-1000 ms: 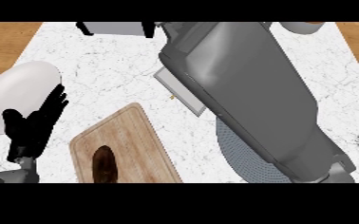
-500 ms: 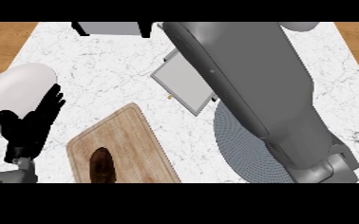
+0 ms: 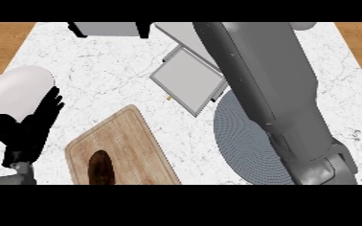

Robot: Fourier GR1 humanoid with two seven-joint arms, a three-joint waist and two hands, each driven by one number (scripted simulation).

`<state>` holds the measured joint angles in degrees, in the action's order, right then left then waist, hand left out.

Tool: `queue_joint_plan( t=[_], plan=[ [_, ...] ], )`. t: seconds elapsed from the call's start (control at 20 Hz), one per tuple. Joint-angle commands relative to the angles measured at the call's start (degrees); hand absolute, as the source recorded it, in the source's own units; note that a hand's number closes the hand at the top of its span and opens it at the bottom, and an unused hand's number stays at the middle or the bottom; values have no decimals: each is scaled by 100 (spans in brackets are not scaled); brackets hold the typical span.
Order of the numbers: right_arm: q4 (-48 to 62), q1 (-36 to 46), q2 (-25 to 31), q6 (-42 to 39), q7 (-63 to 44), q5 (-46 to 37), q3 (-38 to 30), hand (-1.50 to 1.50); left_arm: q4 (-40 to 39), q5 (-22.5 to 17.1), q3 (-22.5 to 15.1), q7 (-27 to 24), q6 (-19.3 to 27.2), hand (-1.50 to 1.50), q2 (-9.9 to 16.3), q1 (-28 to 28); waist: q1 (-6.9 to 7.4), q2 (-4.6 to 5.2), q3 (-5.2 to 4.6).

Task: Pick the tomato from the placemat and place it in the tiered shelf

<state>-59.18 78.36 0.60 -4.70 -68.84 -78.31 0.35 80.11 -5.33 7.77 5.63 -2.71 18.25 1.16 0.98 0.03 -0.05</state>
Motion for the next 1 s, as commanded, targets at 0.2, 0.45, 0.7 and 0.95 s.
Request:
queue_joint_plan(
  t=[0.2,0.45,0.7,0.95],
  plan=[
    [273,-196,-57,102,-992,-24,140,-150,60,-103,128,75,-137,0,93,-37,21,-6,0],
    [-482,-739,-58,575,-448,-149,-199,-150,485,-50,62,400,-20,0,45,-144,-73,-28,10],
    [-661,-590,-58,1273,-848,271,-204,-150,-11,-57,121,119,-166,0,75,127,10,6,2],
    [-1321,-522,-58,1440,-1031,559,-327,-150,190,68,28,41,-76,0,-38,-148,37,-27,2]
  ],
)
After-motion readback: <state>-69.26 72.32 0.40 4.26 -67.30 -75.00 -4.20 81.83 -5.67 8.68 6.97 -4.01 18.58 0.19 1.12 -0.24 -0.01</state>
